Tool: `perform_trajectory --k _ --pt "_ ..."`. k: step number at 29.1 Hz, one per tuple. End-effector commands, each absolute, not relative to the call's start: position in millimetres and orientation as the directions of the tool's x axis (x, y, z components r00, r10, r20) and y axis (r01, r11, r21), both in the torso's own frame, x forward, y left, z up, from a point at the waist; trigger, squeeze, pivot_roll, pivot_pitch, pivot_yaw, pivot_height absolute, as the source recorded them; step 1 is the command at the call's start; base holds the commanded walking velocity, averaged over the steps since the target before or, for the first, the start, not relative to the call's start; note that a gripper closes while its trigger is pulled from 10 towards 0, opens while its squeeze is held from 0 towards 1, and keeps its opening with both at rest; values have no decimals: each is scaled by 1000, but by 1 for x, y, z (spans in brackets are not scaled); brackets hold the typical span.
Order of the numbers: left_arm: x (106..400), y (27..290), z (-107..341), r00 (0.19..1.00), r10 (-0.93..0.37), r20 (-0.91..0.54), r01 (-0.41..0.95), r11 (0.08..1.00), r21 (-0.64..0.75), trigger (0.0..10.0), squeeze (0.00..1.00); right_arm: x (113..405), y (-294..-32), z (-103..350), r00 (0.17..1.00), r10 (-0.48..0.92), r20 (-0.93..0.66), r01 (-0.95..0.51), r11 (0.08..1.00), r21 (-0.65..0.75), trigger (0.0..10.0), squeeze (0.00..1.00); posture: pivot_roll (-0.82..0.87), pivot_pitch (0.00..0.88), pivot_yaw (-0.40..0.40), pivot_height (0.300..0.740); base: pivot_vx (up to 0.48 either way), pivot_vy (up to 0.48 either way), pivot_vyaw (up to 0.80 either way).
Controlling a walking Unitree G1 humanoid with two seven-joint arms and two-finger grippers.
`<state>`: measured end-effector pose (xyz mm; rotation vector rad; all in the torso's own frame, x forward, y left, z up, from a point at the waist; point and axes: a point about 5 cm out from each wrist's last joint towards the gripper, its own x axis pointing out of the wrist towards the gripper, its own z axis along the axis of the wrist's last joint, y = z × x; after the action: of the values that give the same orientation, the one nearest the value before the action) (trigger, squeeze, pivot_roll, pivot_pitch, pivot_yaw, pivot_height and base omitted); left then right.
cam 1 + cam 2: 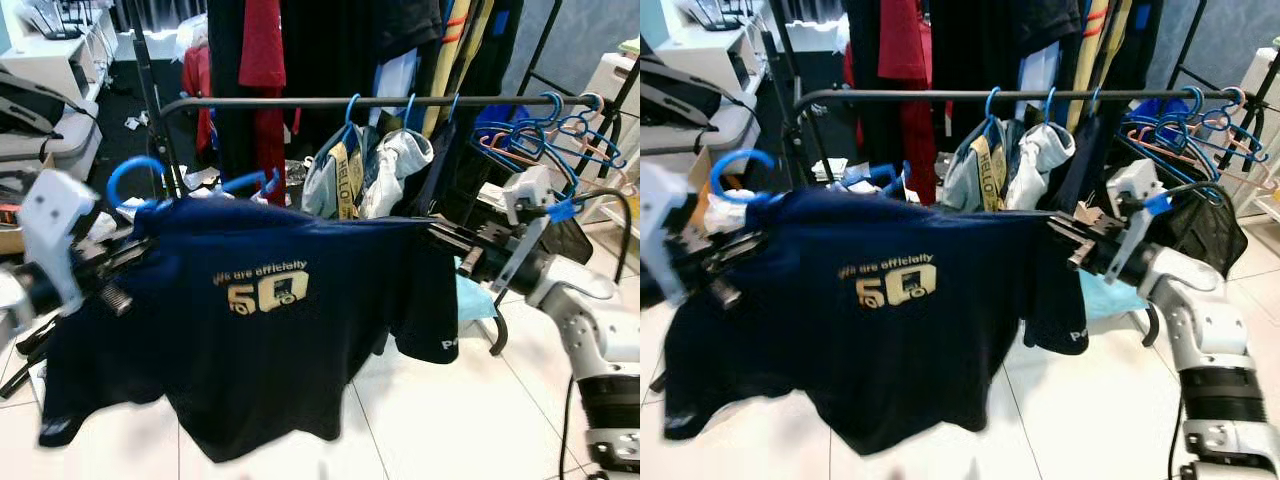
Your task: Hang hanger
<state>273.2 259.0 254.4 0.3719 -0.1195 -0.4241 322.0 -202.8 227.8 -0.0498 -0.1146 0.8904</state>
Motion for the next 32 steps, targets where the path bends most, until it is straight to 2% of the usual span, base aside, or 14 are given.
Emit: perform_trajectory --k 1,9,10,11,12,13,14,15,16,19,22,25,28,32 --pt "278 258 256 931 -359 62 311 873 375 10000 0 319 -196 229 604 793 81 -787 610 -90 0 0 10 0 -47 740 0 0 0" --pt "288 235 268 904 -358 234 297 919 259 10000 0 318 -165 210 558 830 4 -828 557 -61 0 0 10 0 -43 740 0 0 0" --pt "285 221 271 856 -452 250 389 882 266 10000 0 323 -166 197 607 793 -61 -795 604 -55 7490 0 9 0 -39 740 0 0 0" --pt "285 221 271 856 -452 250 389 882 266 10000 0 323 -166 197 607 793 -61 -795 604 -55 7490 0 9 0 -39 740 0 0 0" --pt "281 212 271 817 -523 244 453 843 289 10000 0 326 -168 189 631 769 -105 -775 631 -41 10000 0 9 0 -39 740 0 0 0" --pt "281 212 271 817 -523 244 453 843 289 10000 0 326 -168 189 631 769 -105 -775 631 -41 10000 0 9 0 -39 740 0 0 0" --pt "277 206 270 788 -581 202 501 797 336 10000 0 326 -174 185 643 754 -135 -764 643 -46 10000 212 9 0 -39 740 0 0 0" --pt "277 206 270 788 -581 202 501 797 336 10000 0 326 -174 185 643 754 -135 -764 643 -46 10000 212 9 0 -39 740 0 0 0" --pt "276 207 267 777 -618 115 532 744 405 10000 0 325 -186 184 656 738 -157 -753 655 -66 10000 1000 8 0 -40 740 0 0 0" --pt "272 217 261 768 -633 -95 582 629 515 10000 0 319 -210 192 668 723 -176 -744 657 -122 10000 1000 5 0 -36 740 0 0 0" --pt "270 222 258 762 -621 -184 602 574 555 10000 0 313 -218 198 656 733 -177 -754 640 -146 10000 1000 4 0 -35 740 0 0 0" --pt "271 234 259 750 -553 -363 627 419 657 10000 0 280 -225 231 483 865 -136 -872 461 -162 10000 1000 3 0 -32 740 0 0 0" --pt "272 225 265 715 -604 -352 654 397 644 10000 0 271 -220 252 409 910 -60 -902 394 -177 10000 1000 2 0 -33 740 0 0 0" --pt "269 211 267 646 -680 -346 700 347 624 10000 0 274 -214 267 400 917 -9 -893 388 -228 10000 1000 -7 0 -28 740 0 0 0"
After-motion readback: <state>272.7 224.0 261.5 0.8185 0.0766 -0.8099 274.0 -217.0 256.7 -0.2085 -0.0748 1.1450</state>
